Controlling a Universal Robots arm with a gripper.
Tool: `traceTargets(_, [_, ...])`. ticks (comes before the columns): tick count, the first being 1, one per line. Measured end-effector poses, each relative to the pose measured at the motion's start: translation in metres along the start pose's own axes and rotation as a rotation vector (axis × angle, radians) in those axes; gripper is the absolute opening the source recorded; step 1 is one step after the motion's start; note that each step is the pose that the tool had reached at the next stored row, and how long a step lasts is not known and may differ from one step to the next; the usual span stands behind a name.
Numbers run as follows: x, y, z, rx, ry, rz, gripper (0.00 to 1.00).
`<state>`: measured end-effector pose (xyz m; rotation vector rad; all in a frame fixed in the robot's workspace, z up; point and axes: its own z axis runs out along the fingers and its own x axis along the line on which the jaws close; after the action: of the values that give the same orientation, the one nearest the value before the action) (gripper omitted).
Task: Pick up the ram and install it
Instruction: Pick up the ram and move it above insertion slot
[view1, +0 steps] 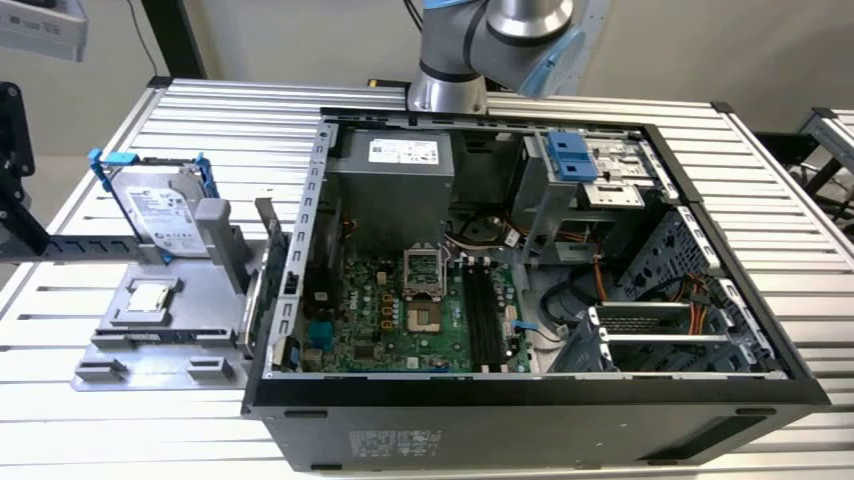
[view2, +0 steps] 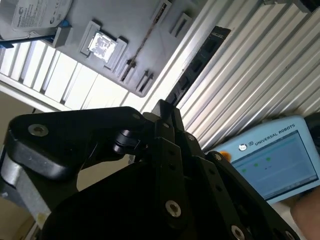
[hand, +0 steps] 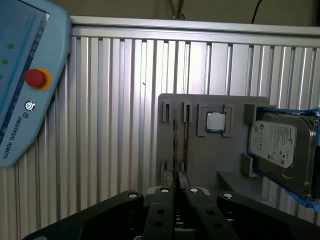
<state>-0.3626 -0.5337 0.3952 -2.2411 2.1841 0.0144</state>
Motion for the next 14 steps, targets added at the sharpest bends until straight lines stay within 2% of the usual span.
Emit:
traceTargets(4, [-0.0001,0.0000,-0.0083,0.0001,0.0000,0.001,0.00])
traceTargets(11, [-0.0002,-0.0001,-0.0083,0.0000,0.0000,0.001,0.00])
traceTargets(14, [0.0000,-0.0042,-0.0083,-0.0001,0.0000,0.001,0.00])
